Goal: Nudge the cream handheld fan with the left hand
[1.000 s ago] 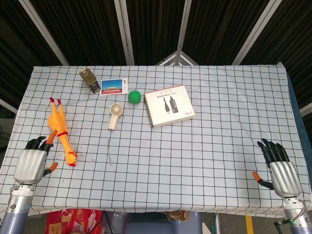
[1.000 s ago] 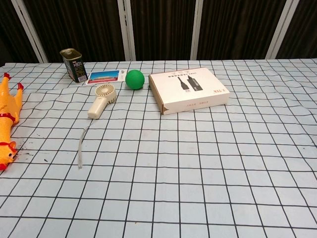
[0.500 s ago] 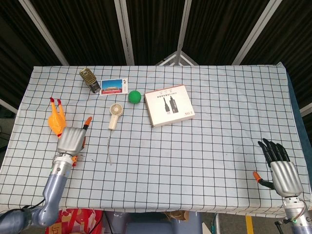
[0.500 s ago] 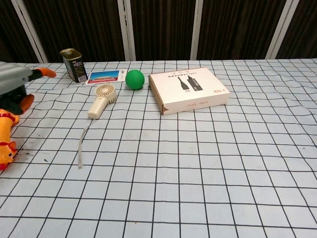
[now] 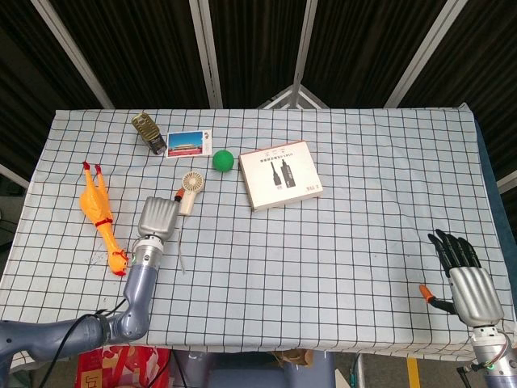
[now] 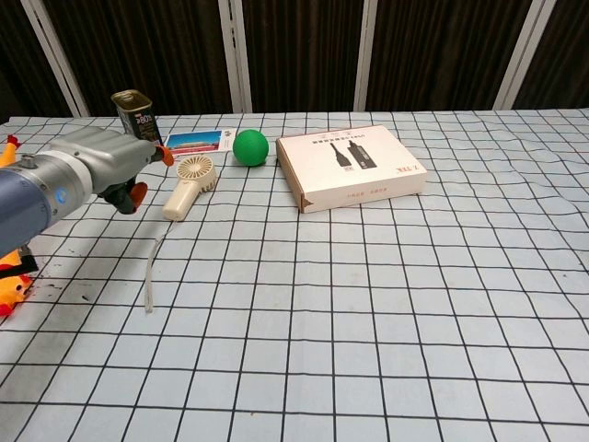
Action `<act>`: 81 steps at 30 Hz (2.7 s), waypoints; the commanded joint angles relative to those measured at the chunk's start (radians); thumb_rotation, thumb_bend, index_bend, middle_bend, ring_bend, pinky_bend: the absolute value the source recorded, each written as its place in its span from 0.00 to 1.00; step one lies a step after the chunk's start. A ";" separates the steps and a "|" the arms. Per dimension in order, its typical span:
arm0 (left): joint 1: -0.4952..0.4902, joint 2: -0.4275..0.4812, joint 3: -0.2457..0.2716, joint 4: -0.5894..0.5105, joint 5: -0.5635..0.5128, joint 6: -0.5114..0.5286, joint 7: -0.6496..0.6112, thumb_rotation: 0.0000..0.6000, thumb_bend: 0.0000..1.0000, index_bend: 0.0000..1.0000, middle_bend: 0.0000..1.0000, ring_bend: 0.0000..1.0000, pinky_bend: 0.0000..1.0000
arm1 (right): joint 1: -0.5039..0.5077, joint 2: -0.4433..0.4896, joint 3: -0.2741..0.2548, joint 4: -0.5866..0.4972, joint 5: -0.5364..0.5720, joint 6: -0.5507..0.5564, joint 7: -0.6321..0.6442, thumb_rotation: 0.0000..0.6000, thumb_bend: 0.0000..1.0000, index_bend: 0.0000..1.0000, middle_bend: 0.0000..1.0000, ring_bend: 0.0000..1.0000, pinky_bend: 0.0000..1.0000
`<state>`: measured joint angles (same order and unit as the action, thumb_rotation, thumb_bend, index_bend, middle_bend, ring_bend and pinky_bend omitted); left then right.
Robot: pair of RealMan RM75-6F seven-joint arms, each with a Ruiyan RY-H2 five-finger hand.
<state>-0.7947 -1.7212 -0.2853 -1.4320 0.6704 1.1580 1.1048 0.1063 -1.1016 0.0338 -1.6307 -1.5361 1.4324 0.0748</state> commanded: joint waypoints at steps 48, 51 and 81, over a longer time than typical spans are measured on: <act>-0.063 -0.113 0.070 0.206 -0.057 -0.041 -0.068 1.00 0.89 0.18 0.92 0.73 0.72 | -0.001 0.000 0.004 0.002 -0.002 0.010 0.014 1.00 0.29 0.00 0.00 0.00 0.04; -0.062 -0.116 0.077 0.216 -0.054 -0.047 -0.069 1.00 0.89 0.18 0.93 0.73 0.72 | -0.001 -0.001 0.003 0.003 -0.004 0.010 0.014 1.00 0.29 0.00 0.00 0.00 0.04; 0.185 0.150 0.211 -0.149 0.482 0.272 -0.527 1.00 0.39 0.00 0.40 0.30 0.29 | -0.006 -0.008 -0.003 0.007 -0.018 0.019 0.003 1.00 0.29 0.00 0.00 0.00 0.04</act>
<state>-0.6528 -1.6157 -0.1065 -1.5347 1.1200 1.3898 0.6175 0.1007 -1.1091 0.0304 -1.6233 -1.5538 1.4520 0.0777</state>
